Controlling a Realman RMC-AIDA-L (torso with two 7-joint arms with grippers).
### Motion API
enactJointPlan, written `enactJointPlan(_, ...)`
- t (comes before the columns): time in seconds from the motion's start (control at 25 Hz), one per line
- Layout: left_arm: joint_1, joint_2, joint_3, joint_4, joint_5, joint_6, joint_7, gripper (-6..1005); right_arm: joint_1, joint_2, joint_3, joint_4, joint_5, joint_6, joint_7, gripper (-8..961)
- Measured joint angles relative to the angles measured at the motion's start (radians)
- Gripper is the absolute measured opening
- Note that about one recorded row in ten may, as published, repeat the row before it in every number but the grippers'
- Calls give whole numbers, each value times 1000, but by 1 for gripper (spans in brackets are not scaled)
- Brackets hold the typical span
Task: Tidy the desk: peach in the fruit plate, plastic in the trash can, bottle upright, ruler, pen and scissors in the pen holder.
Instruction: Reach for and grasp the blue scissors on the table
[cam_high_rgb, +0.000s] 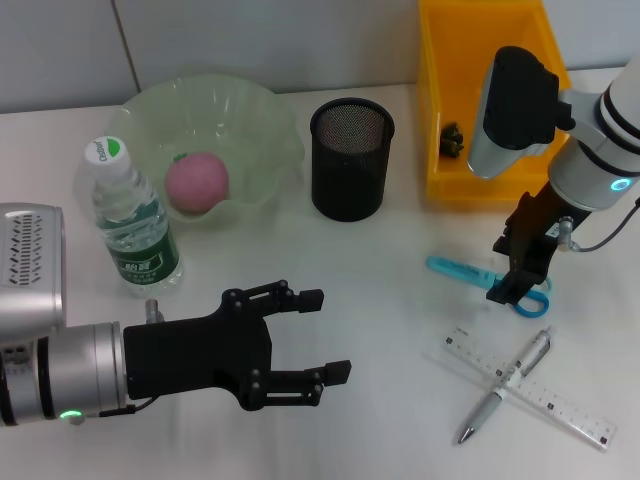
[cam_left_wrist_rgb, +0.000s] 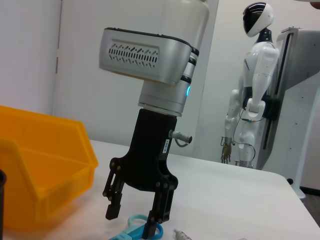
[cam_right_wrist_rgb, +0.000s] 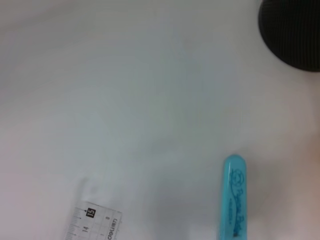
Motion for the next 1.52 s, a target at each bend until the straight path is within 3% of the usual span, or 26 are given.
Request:
enactJointPlan(0.4,0,-1,0,-4,-2,0,0,850,0,8,-14,7,-2,25,0,701)
enactJointPlan(0.44,0,-1,0,-5,-3,0,0,850,0,8,-16,15,-2,30,0,632)
enactJointPlan(0.68,3,-1,0,-5,-4,0,0,850,2,9,-17,29,-2,40,0,485)
enactJointPlan(1.52,2,1,-2,-5,-7,4,0,850,10,9,-23,58,-2,72,0,383)
